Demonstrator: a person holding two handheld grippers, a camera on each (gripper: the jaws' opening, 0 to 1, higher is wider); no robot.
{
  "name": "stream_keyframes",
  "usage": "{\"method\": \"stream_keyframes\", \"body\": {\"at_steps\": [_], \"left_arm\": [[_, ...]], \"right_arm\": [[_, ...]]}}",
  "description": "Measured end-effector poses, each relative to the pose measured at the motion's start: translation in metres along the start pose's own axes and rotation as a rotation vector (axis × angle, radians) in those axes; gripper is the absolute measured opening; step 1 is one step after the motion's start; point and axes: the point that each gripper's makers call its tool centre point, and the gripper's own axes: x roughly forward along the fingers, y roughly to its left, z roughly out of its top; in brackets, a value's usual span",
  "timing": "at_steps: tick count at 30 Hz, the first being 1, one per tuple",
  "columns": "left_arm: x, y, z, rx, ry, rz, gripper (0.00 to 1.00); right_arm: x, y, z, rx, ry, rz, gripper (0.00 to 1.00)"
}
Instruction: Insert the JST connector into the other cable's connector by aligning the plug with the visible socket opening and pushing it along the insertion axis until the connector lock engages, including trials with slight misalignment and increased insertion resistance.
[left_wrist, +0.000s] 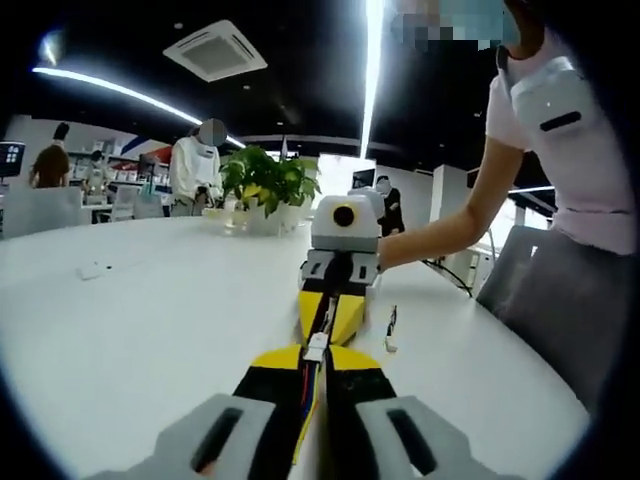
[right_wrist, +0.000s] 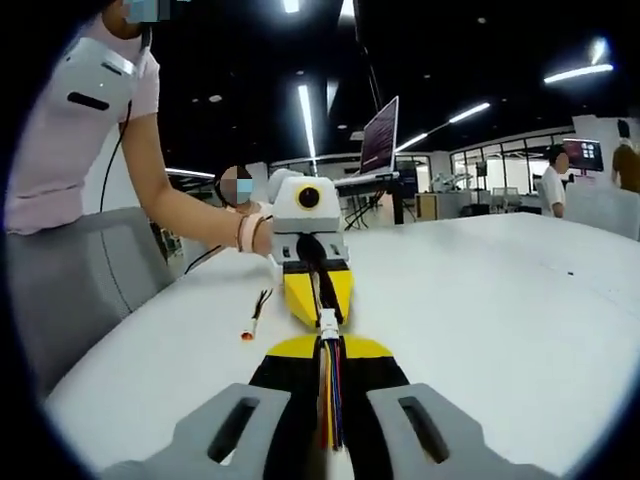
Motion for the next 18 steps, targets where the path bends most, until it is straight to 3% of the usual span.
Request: {"method": "stream_keyframes", "body": {"at_steps": [7,18], "left_arm": [[0.0018,0.0039,-0.0057,0.015,0.027,0.021,0.02],[-0.0005,0.0019,-0.0014,0.013,0.009,0.020,0.02]], "right_arm": [[0.0024,-0.0039,-0.0072,0.005,0.038,-0.017,0.03],[0.0024,-0.0055,-0.0043,0.006,0.022,-0.017,0.03]]}}
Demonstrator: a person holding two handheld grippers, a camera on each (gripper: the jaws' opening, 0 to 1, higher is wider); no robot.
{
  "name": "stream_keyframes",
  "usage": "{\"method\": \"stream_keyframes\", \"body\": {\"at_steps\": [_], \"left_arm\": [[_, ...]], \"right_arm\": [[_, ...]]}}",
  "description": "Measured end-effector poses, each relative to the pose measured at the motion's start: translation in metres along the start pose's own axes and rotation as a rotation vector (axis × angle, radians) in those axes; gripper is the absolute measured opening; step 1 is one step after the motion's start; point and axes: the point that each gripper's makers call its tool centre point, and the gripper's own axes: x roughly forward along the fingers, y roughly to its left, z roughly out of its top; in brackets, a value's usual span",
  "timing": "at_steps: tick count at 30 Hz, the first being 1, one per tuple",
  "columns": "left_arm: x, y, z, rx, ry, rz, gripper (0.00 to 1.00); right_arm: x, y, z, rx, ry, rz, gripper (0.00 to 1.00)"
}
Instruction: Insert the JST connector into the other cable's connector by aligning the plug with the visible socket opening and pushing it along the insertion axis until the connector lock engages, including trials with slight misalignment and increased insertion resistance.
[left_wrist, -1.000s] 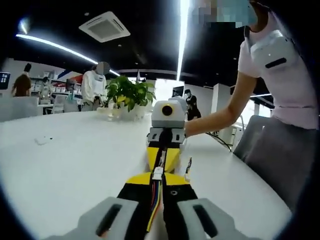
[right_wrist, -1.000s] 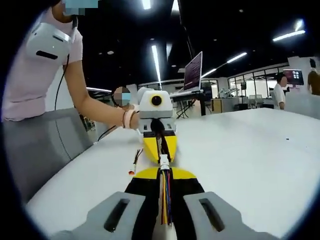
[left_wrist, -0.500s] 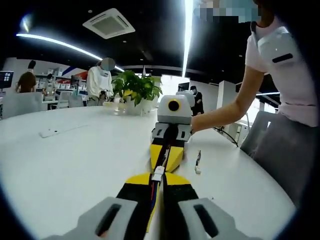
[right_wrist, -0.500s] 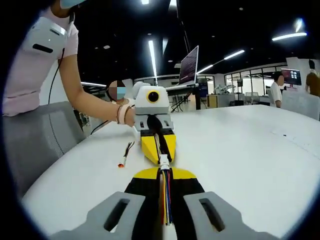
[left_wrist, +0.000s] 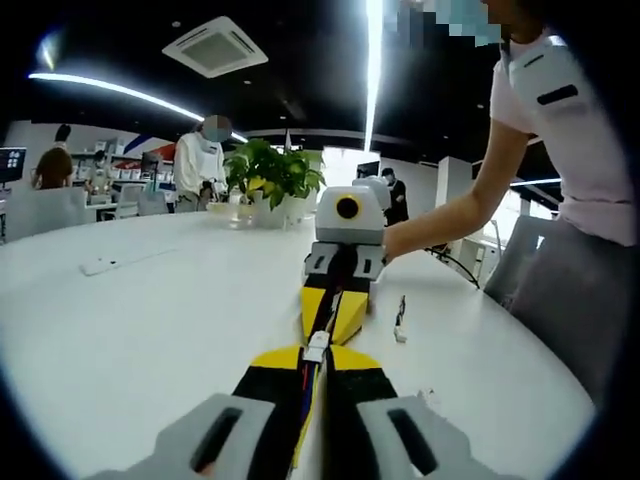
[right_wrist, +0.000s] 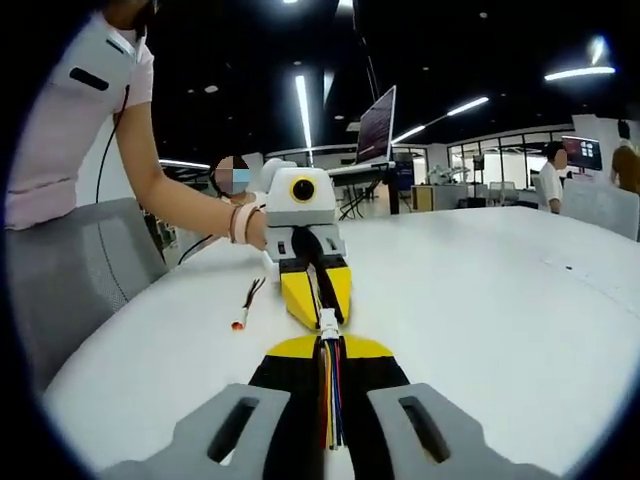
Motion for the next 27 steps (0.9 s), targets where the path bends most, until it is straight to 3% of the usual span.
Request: {"method": "stream_keyframes", "body": {"at_steps": [12,15,19,27], "left_arm": [[-0.002,0.000,0.005,-0.053,-0.022,0.017,0.03],[-0.004,0.003,0.007,-0.089,-0.040,0.038,0.05],[-0.009,0.010,0.016,-0.141,-0.107,0.062,0.05],[-0.008,0.007,0.015,-0.144,-0.093,0.063,0.06]], "right_arm": [[-0.001,-0.005,0.003,0.055,-0.022,-0.014,0.04],[-0.003,-0.007,0.006,0.091,-0.045,-0.016,0.05],[-0.005,-0.009,0.008,0.105,-0.060,-0.028,0.07],[-0.006,-0.009,0.008,0.113,-0.062,-0.025,0.07]]}}
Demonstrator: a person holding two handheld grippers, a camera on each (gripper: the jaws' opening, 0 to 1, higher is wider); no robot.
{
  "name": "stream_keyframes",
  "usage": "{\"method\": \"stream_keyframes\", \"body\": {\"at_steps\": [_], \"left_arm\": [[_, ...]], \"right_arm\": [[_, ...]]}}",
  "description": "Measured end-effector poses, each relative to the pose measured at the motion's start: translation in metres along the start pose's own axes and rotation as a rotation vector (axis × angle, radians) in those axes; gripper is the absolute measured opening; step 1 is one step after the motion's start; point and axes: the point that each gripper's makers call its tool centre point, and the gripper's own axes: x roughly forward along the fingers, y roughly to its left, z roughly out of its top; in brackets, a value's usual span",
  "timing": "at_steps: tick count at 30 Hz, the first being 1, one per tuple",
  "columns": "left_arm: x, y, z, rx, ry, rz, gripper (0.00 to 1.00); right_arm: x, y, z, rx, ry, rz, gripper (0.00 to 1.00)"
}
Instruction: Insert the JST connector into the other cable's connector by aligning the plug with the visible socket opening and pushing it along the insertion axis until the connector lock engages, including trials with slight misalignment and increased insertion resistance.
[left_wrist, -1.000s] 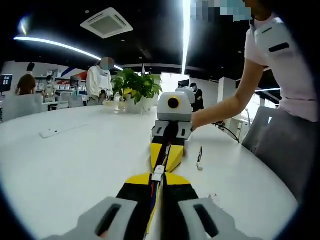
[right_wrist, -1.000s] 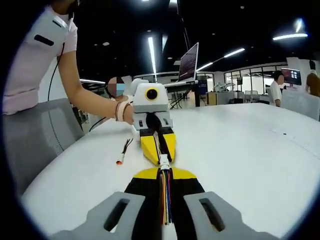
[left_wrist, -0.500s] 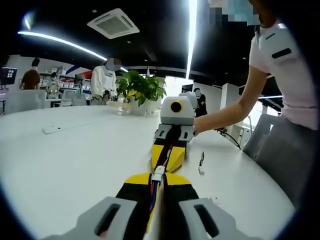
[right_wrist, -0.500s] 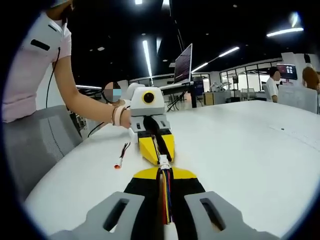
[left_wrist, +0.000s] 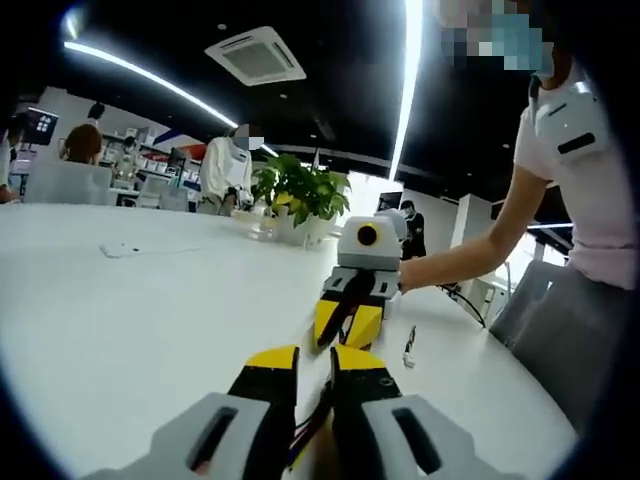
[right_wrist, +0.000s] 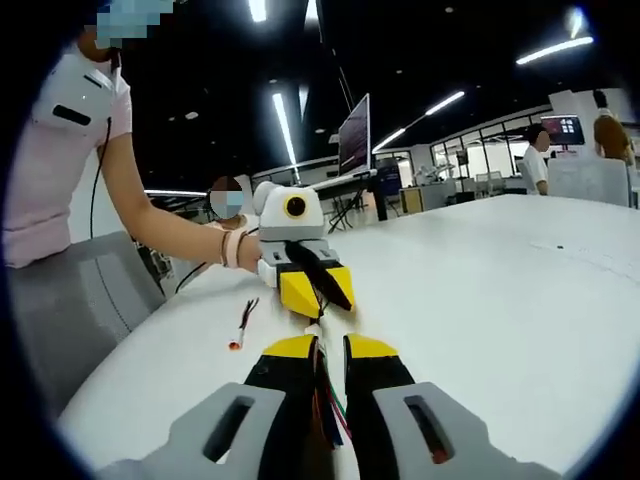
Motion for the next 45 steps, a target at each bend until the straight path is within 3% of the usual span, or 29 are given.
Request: {"method": "stream_keyframes", "body": {"at_steps": [11,14,19,24,26,34,38,41,45], "left_arm": [[-0.002,-0.002,0.006,-0.026,-0.030,-0.003,0.09],[-0.004,-0.010,0.007,-0.029,-0.027,-0.031,0.10],[-0.009,-0.018,0.004,0.007,0.020,-0.026,0.12],[-0.015,-0.029,0.011,0.048,0.033,-0.035,0.13],[-0.017,-0.032,0.008,0.093,0.078,-0.034,0.13],[-0.022,-0.043,-0.002,0.150,0.142,-0.077,0.15],[-0.024,-0.052,0.007,0.107,0.098,-0.099,0.15],[-0.029,-0.051,0.000,0.154,0.158,-0.088,0.15],[-0.033,-0.056,-0.008,0.161,0.188,-0.090,0.15]], "right_arm": [[-0.002,0.001,0.003,0.018,-0.019,-0.001,0.11],[-0.003,0.003,0.003,0.011,-0.015,-0.002,0.11],[-0.006,0.004,0.010,0.011,-0.048,-0.022,0.13],[-0.004,0.018,0.006,-0.019,-0.012,-0.005,0.13],[-0.005,0.026,0.007,-0.021,-0.013,0.008,0.12],[-0.016,0.049,0.016,-0.058,0.006,0.026,0.12],[-0.022,0.060,0.006,-0.062,0.043,0.043,0.15],[-0.028,0.067,-0.002,-0.071,0.068,0.039,0.15],[-0.034,0.071,-0.006,-0.075,0.079,0.017,0.15]]}}
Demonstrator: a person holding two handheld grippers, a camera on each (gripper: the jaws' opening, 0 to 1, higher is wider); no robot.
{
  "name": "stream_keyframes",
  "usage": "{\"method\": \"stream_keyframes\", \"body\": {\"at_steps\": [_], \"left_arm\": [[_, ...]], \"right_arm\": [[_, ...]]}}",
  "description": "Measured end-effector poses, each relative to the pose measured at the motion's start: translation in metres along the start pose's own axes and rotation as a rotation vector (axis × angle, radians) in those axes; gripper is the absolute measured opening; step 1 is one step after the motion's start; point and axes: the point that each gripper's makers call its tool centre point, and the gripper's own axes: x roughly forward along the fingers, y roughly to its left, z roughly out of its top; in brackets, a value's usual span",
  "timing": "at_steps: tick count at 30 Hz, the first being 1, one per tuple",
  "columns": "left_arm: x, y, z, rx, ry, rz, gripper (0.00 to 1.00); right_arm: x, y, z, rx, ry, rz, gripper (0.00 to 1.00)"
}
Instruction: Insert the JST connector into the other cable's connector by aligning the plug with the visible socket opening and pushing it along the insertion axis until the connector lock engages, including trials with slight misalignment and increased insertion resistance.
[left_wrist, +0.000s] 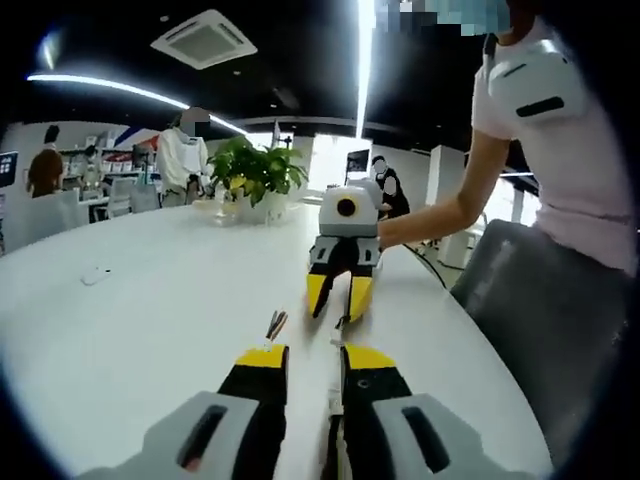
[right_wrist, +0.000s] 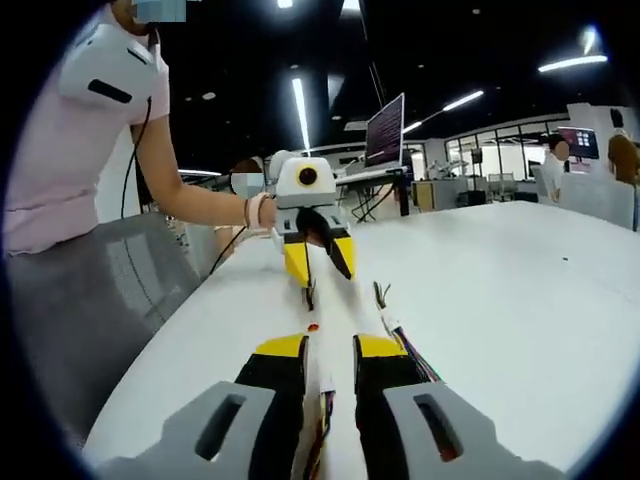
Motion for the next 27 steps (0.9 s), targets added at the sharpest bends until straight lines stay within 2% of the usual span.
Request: {"method": "stream_keyframes", "body": {"at_steps": [1,4,6,7,10,13,15,16,18,22,25,27], "left_arm": [[0.000,0.000,-0.005,-0.003,0.012,0.013,0.15],[0.001,-0.005,-0.013,-0.005,0.028,0.008,0.15],[0.001,-0.007,-0.013,-0.017,0.012,0.007,0.15],[0.002,-0.009,-0.009,-0.046,-0.018,0.007,0.15],[0.000,-0.010,-0.011,-0.047,-0.022,0.021,0.15],[0.001,-0.009,-0.014,-0.035,-0.005,0.049,0.19],[0.001,-0.010,-0.021,-0.027,0.017,0.058,0.19],[0.001,-0.011,-0.026,-0.021,0.027,0.058,0.19],[0.001,-0.015,-0.032,-0.024,0.046,0.056,0.19],[0.001,-0.018,-0.038,-0.026,0.046,0.059,0.19],[0.000,-0.016,-0.036,-0.048,0.025,0.072,0.18],[-0.002,-0.013,-0.031,-0.062,-0.008,0.089,0.18]], "right_arm": [[-0.002,-0.001,-0.005,-0.011,0.022,-0.017,0.14],[-0.004,0.001,-0.007,-0.008,0.022,-0.023,0.14],[-0.005,0.003,-0.008,-0.017,0.026,-0.032,0.14],[-0.005,0.005,-0.009,-0.023,0.034,-0.032,0.13],[-0.004,0.008,-0.011,-0.025,0.039,-0.031,0.13],[-0.001,0.009,-0.014,-0.031,0.045,-0.032,0.13],[0.000,0.007,-0.018,-0.022,0.053,-0.035,0.14],[0.000,0.007,-0.020,0.011,0.051,-0.033,0.15],[-0.001,0.006,-0.021,-0.004,0.051,-0.038,0.14],[-0.001,0.008,-0.022,-0.019,0.055,-0.042,0.14],[0.000,0.006,-0.025,-0.045,0.074,-0.049,0.16],[0.000,0.006,-0.025,-0.055,0.080,-0.053,0.16]]}}
